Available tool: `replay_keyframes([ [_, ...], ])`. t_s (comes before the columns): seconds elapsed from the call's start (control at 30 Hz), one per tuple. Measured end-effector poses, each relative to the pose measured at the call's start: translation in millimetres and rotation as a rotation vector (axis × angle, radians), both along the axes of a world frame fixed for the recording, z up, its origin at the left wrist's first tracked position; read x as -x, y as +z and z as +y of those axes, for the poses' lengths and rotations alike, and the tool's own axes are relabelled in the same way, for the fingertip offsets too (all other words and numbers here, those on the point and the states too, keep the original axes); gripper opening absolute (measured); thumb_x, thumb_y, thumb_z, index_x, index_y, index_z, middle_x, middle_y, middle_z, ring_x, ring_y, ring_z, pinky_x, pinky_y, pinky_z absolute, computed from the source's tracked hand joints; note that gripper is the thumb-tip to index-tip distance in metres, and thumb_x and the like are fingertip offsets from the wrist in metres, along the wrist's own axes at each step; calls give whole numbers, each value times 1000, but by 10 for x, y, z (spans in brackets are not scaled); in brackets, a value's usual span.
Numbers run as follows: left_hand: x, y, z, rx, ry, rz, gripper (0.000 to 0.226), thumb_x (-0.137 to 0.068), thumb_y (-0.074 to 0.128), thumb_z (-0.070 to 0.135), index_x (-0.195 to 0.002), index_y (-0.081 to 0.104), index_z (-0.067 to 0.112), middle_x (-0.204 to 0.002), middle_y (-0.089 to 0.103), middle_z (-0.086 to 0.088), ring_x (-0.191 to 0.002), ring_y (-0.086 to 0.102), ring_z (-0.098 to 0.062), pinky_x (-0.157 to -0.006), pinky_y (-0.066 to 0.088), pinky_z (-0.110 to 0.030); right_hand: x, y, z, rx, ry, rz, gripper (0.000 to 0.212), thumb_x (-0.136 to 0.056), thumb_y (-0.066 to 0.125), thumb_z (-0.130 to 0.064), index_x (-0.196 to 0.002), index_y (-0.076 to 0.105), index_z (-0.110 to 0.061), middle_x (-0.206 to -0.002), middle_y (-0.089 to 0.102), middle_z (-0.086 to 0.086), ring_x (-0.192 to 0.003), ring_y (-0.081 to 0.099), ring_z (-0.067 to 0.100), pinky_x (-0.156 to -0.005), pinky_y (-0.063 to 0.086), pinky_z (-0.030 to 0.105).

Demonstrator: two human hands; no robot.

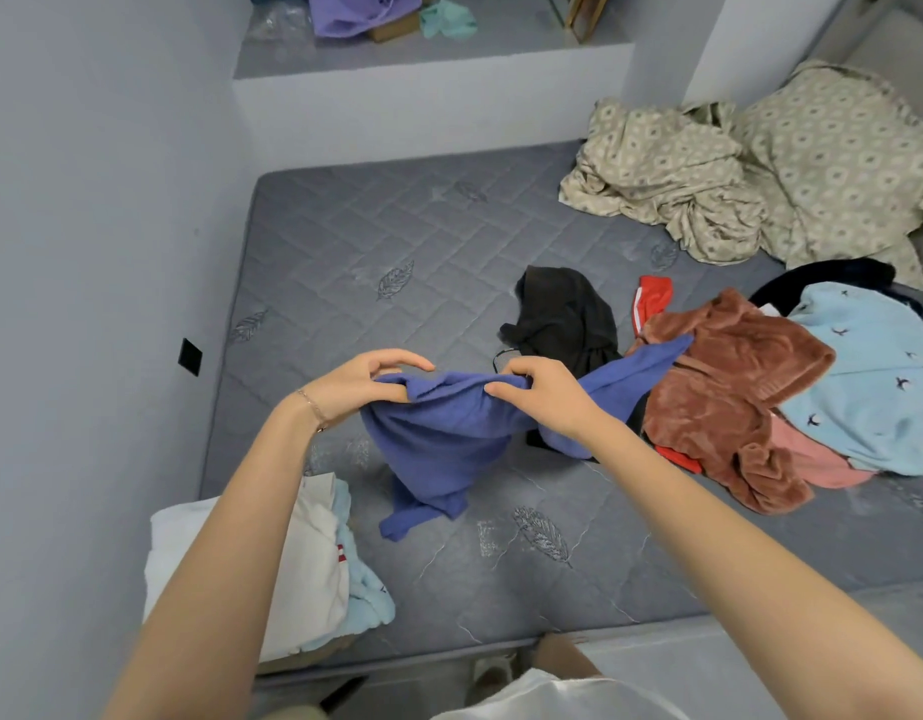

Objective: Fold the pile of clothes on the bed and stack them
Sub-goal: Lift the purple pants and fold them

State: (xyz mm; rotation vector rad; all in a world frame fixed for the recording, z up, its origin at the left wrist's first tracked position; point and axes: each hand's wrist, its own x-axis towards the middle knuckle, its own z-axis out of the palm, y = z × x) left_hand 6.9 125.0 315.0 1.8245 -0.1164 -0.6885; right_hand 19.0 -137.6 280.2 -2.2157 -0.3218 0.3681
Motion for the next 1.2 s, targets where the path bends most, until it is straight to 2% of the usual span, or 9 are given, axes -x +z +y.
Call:
replay_keyframes([
  [0.07, 9, -7, -49, 11, 1, 21, 43, -72, 73, 26, -114, 66, 20, -113, 68, 5, -107, 61, -6, -91, 47, -17, 3, -22, -52, -9, -7, 15, 35, -90, 66, -26, -61, 48, -14, -59, 42, -1, -58, 38, 13, -59, 31, 27],
  [0.2, 2, -1, -243, -34, 197, -24, 6, -87, 69, 23, -90, 73, 21, -92, 73, -1, -90, 64, -13, -80, 50, -23, 9, -46, -154, 51, 63, 1, 25, -87, 68, -23, -69, 59, -9, -69, 54, 3, -64, 45, 12, -62, 36, 25],
  [0.3, -17, 13, -328, -85, 327, -96, 12, -89, 65, 27, -87, 72, 17, -89, 70, -6, -84, 62, -13, -80, 48, -28, -8, -94, -220, 180, 155, -12, 33, -87, 67, -20, -67, 48, -2, -67, 45, 9, -63, 36, 16, -61, 31, 32],
  [0.4, -19, 98, -357, -66, 369, -148, 13, -91, 63, 25, -85, 70, 15, -85, 68, -2, -79, 61, -9, -76, 48, -23, -45, -123, -309, 281, 202, -37, 48, -86, 67, -26, -59, 30, -14, -58, 31, 3, -56, 27, 16, -58, 26, 33],
  [0.53, -38, 173, -272, -15, 514, -192, 23, -93, 59, 23, -73, 69, 24, -74, 65, 6, -73, 59, -6, -72, 47, -20, -131, -83, -509, 299, 154, -39, 47, -87, 66, -33, -57, 37, -13, -54, 35, 3, -55, 31, 18, -57, 30, 34],
  [0.73, -12, 302, -164, 131, 761, -193, 23, -93, 61, 30, -80, 60, 12, -86, 63, -8, -80, 59, -17, -73, 49, -28, -277, 256, -611, 36, -19, 9, 45, -87, 66, -40, -73, 58, 2, -67, 52, 19, -61, 42, 14, -61, 36, 30],
  [0.83, 8, 477, -159, 186, 820, -246, 37, -80, 66, 46, -78, 53, 12, -84, 57, -10, -77, 52, -19, -68, 41, -31, -348, 619, -548, -106, -115, -1, 39, -86, 68, -35, -79, 65, 4, -70, 58, 14, -66, 48, 12, -63, 38, 27],
  [1.03, -73, 1067, -139, 276, 870, -435, 30, -89, 60, 37, -69, 50, 18, -75, 55, -4, -72, 52, -15, -67, 45, -28, -475, 1574, -416, -255, -265, -122, 33, -81, 74, -29, -60, 55, -13, -55, 46, -4, -51, 39, 6, -48, 31, 19],
  [1.2, -132, 1676, -147, 349, 886, -597, 27, -93, 58, 30, -73, 48, 15, -77, 52, -5, -68, 52, -12, -67, 47, -26, -462, 2342, -275, -369, -345, -448, 47, -78, 74, -27, -51, 36, -22, -44, 28, -11, -50, 25, 5, -49, 23, 22],
])
